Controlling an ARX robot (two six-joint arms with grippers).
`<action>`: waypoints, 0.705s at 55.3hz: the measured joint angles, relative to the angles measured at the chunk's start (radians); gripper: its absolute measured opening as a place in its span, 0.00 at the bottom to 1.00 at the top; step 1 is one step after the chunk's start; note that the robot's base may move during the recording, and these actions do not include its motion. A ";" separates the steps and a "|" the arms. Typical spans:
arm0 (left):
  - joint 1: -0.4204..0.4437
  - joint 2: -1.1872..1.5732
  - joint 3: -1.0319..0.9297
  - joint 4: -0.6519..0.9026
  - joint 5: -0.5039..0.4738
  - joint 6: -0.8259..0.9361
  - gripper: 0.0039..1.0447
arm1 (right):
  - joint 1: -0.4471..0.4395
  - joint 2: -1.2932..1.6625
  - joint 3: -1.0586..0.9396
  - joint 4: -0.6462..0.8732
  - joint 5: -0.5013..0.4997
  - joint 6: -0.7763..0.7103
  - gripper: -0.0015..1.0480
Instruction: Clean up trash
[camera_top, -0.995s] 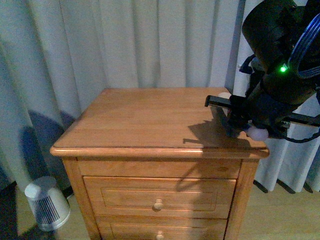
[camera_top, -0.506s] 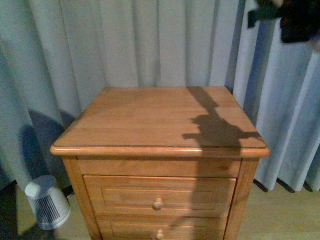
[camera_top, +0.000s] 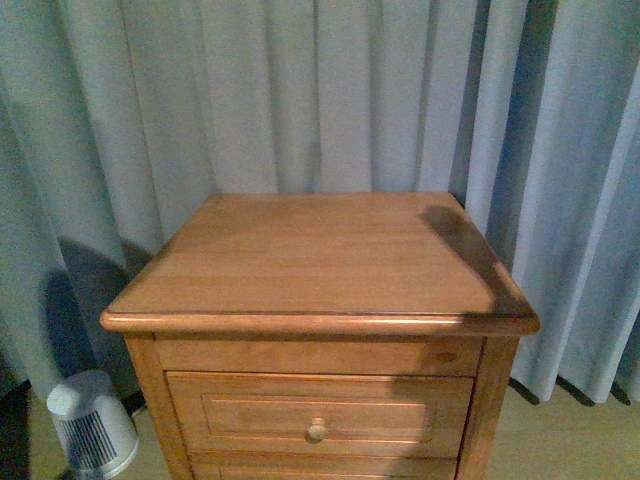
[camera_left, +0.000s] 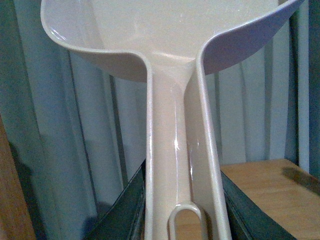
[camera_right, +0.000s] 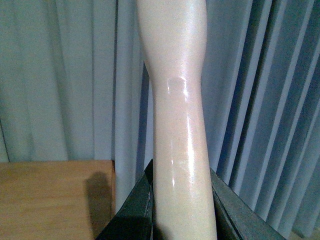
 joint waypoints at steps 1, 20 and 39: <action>0.000 0.000 0.000 0.000 0.000 0.000 0.26 | 0.000 0.000 0.000 0.000 0.000 0.000 0.20; 0.000 0.001 0.000 -0.001 0.009 0.000 0.26 | 0.000 -0.008 0.000 0.000 0.008 0.001 0.20; 0.002 -0.005 -0.004 -0.001 -0.004 0.000 0.26 | 0.002 0.000 -0.003 -0.002 0.001 -0.001 0.20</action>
